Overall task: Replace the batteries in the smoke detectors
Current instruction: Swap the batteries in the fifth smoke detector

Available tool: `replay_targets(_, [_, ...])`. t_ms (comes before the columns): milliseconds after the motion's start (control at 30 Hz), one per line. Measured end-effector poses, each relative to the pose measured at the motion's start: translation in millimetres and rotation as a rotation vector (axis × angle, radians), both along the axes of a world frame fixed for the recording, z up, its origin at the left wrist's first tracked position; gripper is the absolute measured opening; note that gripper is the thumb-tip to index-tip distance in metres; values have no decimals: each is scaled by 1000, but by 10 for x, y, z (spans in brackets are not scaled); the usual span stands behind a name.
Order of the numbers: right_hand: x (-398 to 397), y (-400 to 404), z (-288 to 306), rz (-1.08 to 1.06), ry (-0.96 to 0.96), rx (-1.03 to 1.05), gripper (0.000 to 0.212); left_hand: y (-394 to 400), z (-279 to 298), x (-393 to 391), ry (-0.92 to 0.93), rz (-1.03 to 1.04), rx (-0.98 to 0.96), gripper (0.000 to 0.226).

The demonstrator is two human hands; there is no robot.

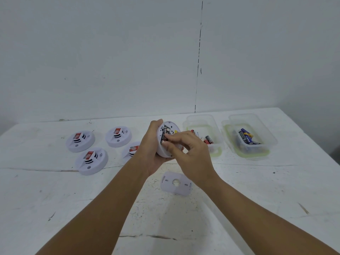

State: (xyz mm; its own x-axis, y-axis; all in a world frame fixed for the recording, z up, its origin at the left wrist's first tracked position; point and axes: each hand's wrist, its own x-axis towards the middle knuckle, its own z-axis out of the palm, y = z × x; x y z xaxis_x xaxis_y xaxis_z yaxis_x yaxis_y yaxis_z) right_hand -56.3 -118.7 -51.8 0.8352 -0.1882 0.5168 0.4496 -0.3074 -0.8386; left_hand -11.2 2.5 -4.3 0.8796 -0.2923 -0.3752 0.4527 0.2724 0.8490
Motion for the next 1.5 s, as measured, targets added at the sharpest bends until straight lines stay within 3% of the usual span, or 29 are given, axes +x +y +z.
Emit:
replay_targets(167, [7, 10, 78, 97, 226, 229, 24, 27, -11, -16, -17, -16, 24, 47])
replay_targets(267, [8, -20, 156, 171, 365, 308, 41, 70, -46, -39, -24, -37, 46, 47])
replay_targets(400, [59, -133, 299, 216, 578, 264, 69, 83, -75, -96, -4, -56, 38, 43])
replay_targets(533, [122, -139, 306, 214, 647, 246, 80, 106, -76, -112, 11, -55, 33, 43])
replay_targets(700, [66, -43, 186, 212, 597, 284, 63, 183, -96, -69, 22, 5, 63, 42])
replay_targets(800, [25, -68, 61, 158, 568, 103, 51, 242, -108, -28, 18, 78, 82, 39])
replay_targets(933, [-64, -202, -18, 210, 567, -483, 40, 344, -193, -5, 28, 106, 91, 42])
replay_targets(1033, [-112, -261, -31, 276, 605, -767, 45, 374, -235, -27, 49, 111, 72, 42])
replay_targets(1167, [-112, -266, -86, 302, 607, -961, 56, 390, -261, -43, 53, 87, 68, 44])
replay_targets(1367, [-179, -242, -87, 287, 502, -1182, 52, 391, -289, -54, 76, 103, 25, 43])
replay_targets(1500, [-182, -248, -139, 268, 439, -1202, 58, 374, -291, -58, 94, 112, -5, 43])
